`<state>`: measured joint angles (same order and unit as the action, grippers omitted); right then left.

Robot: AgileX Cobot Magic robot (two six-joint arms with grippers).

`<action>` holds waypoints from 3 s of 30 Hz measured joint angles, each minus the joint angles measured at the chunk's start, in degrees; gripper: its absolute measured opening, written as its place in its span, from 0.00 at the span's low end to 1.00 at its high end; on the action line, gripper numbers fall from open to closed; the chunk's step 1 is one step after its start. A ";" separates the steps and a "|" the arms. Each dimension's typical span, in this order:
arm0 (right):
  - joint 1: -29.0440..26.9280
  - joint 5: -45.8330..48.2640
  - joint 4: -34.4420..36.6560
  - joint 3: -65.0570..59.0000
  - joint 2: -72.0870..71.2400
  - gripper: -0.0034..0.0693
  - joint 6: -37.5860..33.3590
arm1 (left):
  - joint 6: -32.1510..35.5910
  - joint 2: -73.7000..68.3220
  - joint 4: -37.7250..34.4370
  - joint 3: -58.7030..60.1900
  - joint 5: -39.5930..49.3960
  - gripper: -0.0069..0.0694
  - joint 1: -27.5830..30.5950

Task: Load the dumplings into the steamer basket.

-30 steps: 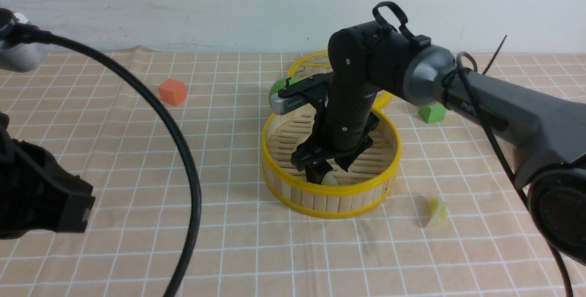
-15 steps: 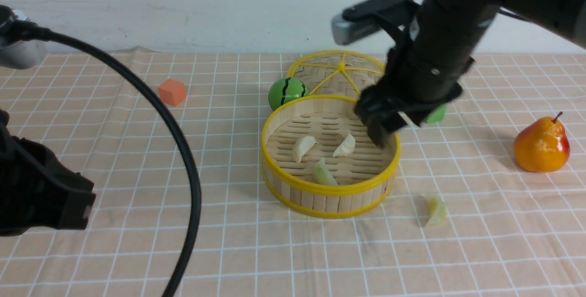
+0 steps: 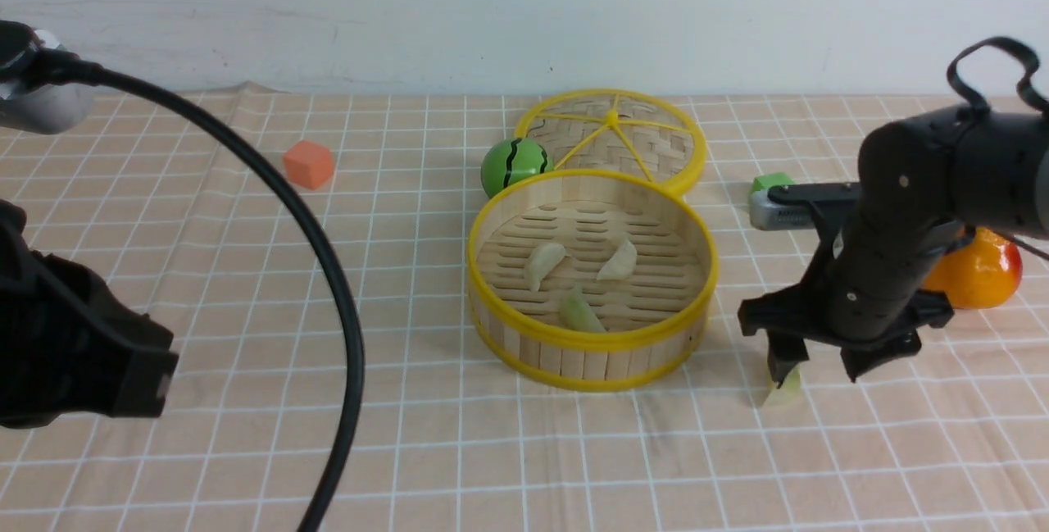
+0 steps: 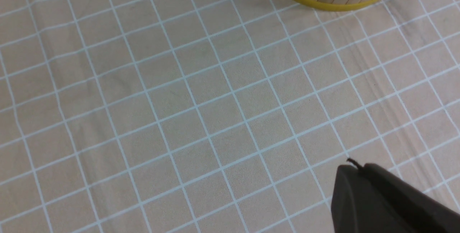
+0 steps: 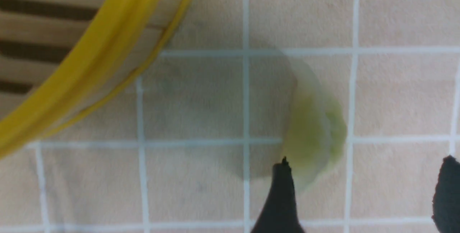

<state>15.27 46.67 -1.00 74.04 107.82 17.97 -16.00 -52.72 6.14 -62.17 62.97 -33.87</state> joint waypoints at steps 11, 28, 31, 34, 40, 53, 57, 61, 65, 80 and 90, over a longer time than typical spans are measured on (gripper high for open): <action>-0.34 -4.50 0.22 0.00 3.88 0.40 -0.01 | 0.00 0.00 0.07 0.00 -0.05 0.09 0.00; 9.50 11.00 4.82 31.94 5.35 0.33 -14.67 | 0.00 0.00 0.17 0.00 -0.93 0.10 0.00; 10.00 11.31 4.89 37.45 9.35 0.33 -14.73 | 0.00 0.00 0.17 0.00 -0.93 0.10 0.00; 9.93 11.56 3.48 42.16 14.88 0.33 -14.73 | 0.00 0.00 0.17 0.00 -0.93 0.10 0.00; 8.98 16.55 -1.87 47.76 22.38 0.33 -10.09 | 0.00 0.00 0.17 0.00 -0.49 0.11 0.00; 9.28 23.91 3.45 48.46 23.60 0.33 -13.91 | 0.00 0.00 0.17 0.00 -1.00 0.11 0.00; 9.45 23.97 4.01 48.24 24.25 0.37 -14.44 | 0.00 0.00 0.17 0.00 -1.14 0.11 0.00; 10.00 24.04 4.99 47.51 24.32 0.46 -16.01 | 0.00 0.00 0.17 0.00 -1.14 0.11 0.00; 10.51 23.99 5.30 47.51 24.32 0.53 -16.44 | 0.00 0.00 0.22 0.00 -1.14 0.11 0.00; 10.57 24.50 9.25 47.38 4.96 0.30 -21.11 | -8.12 7.16 8.55 11.73 -3.24 0.12 0.00; 10.57 21.48 10.03 24.63 -23.62 0.06 -24.67 | -19.50 33.96 9.82 34.57 -20.76 0.12 0.00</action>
<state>25.84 68.16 9.03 98.67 84.20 -6.71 -35.50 -18.76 15.96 -27.60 42.21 -33.87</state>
